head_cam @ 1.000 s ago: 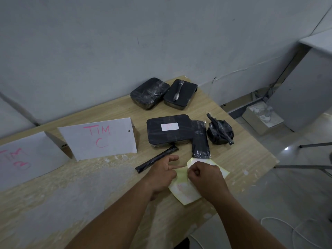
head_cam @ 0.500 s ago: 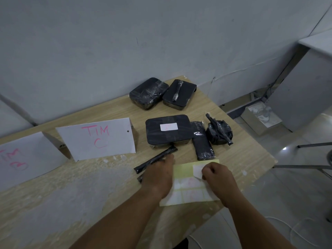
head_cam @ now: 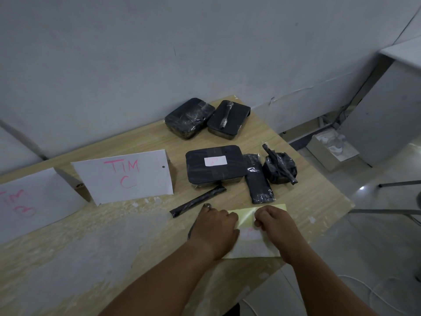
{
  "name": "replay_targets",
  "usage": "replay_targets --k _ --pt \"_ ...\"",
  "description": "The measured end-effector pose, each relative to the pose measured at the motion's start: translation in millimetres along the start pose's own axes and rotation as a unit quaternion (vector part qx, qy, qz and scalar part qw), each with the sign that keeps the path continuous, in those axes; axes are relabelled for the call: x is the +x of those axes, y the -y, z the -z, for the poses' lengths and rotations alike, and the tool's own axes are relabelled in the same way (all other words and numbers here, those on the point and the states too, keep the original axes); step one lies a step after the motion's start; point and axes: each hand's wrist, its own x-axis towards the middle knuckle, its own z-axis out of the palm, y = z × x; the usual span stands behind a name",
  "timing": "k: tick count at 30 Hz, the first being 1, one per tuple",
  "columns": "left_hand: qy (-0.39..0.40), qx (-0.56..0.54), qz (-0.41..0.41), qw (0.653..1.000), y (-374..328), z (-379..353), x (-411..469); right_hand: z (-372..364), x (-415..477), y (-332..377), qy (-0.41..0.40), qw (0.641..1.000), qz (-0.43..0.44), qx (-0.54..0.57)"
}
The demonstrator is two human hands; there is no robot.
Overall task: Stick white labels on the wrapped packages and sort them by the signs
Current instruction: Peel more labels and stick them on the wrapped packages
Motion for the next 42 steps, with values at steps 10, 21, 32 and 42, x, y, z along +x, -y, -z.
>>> replay_targets --k 10,21,32,42 --pt "0.001 -0.15 0.099 0.984 -15.1 14.0 7.8 8.6 0.7 0.8 0.033 0.993 -0.026 0.111" --pt "-0.235 -0.038 0.017 0.971 -21.9 18.0 -2.8 1.9 0.1 7.0 0.023 0.993 -0.026 0.114" --pt "-0.337 -0.056 0.074 0.937 -14.5 26.3 -18.7 -11.6 -14.1 35.4 0.031 0.989 -0.013 0.141" --pt "-0.206 -0.643 0.27 0.687 19.4 47.9 -19.2 -30.3 -12.2 54.8 0.019 0.994 0.028 0.106"
